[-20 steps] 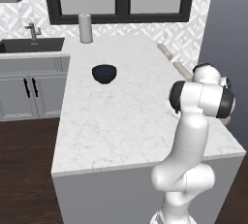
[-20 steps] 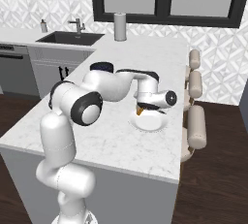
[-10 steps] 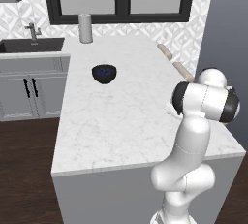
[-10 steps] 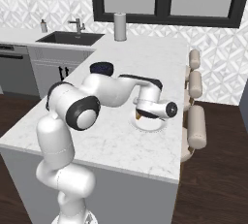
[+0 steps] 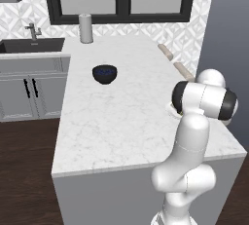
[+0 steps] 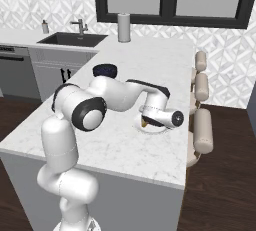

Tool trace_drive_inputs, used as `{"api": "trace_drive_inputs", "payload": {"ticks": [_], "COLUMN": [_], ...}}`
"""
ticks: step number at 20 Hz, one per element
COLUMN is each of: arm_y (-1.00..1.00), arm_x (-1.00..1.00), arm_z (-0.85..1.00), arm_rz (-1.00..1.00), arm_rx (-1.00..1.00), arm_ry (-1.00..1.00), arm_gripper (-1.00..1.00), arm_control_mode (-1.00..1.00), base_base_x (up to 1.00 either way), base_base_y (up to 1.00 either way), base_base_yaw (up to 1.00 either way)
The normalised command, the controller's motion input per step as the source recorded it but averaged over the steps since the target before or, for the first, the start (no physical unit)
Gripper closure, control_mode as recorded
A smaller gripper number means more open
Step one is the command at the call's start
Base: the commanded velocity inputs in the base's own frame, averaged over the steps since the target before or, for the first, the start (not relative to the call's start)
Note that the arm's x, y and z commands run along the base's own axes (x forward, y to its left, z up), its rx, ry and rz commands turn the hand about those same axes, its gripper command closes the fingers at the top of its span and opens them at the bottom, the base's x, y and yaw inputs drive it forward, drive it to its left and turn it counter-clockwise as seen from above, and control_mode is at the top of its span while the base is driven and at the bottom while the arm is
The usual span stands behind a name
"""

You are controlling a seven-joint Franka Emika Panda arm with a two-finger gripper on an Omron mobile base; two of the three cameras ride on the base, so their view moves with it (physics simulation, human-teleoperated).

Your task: Start the toaster. Once the lever pops up, take the bread to the plate on the dining counter.

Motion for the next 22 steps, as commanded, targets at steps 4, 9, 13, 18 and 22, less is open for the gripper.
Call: {"api": "trace_drive_inputs", "payload": {"ticks": [4,9,13,18,22], "arm_y": [-0.09,0.0,0.0,0.0,0.0], "arm_x": [0.01,0.0,0.0,0.0,0.0], "arm_z": [-0.13,0.0,0.03,0.07,0.07], "arm_rz": [0.0,0.0,0.0,0.0,0.0], "arm_rx": [0.0,0.0,-0.05,-0.1,-0.27], "arm_ry": [0.0,0.01,0.02,0.01,0.15], "arm_gripper": [1.0,-1.0,-1.0,-1.0,-1.0], "arm_control_mode": [-1.0,-1.0,-1.0,-1.0,-1.0], "base_base_x": [0.0,0.0,0.0,0.0,0.0], "base_base_y": [0.0,0.0,0.0,0.0,0.0], "base_base_yaw": [0.0,0.0,0.0,0.0,0.0]}}
